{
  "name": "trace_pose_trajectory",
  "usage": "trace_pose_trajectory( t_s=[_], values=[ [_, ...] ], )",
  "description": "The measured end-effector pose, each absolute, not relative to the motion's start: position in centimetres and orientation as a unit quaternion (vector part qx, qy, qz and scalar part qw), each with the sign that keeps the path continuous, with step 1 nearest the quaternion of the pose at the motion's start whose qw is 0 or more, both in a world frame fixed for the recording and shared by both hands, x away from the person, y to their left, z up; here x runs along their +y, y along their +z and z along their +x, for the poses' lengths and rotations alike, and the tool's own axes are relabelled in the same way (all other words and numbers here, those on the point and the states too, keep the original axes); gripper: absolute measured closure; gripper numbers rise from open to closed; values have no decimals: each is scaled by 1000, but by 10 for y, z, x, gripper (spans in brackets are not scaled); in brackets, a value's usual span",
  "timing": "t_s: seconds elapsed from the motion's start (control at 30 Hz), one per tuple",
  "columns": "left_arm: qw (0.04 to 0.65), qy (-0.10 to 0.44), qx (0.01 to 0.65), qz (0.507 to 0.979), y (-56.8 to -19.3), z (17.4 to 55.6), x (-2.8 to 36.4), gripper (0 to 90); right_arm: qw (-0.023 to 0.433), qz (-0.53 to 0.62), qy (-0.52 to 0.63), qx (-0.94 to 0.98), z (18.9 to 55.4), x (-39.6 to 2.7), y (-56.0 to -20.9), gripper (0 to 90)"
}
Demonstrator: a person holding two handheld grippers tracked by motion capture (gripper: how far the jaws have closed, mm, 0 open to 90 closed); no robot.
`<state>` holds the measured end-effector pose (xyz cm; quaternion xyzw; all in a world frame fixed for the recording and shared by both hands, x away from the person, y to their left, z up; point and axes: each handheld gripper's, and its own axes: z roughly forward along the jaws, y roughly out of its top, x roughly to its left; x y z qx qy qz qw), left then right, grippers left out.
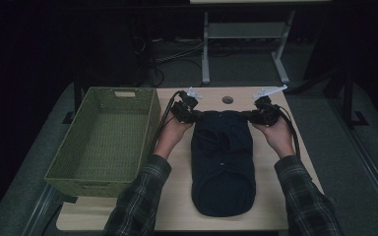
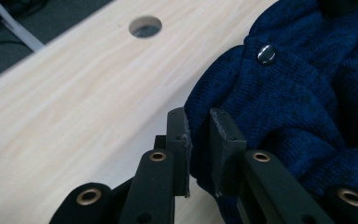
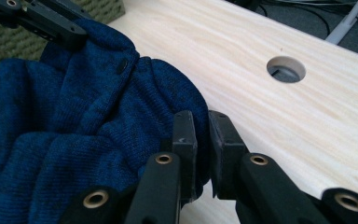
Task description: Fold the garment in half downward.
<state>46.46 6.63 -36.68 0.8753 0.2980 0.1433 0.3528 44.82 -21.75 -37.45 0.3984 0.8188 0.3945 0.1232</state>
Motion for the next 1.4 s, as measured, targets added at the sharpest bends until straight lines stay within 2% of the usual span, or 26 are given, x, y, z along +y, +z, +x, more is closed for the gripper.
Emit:
trace_pose_trajectory(
  t_s=[0.47, 0.97, 1.4],
  values=[
    [366, 205, 274, 865, -319, 460, 55, 790, 176, 384, 408, 809, 442, -221, -327, 820],
    [373, 206, 261, 866, -338, 435, 55, 784, 188, 367, 406, 815, 417, -220, -352, 816],
    [389, 194, 247, 866, -352, 398, 63, 776, 197, 343, 406, 824, 378, -216, -370, 813]
  ],
)
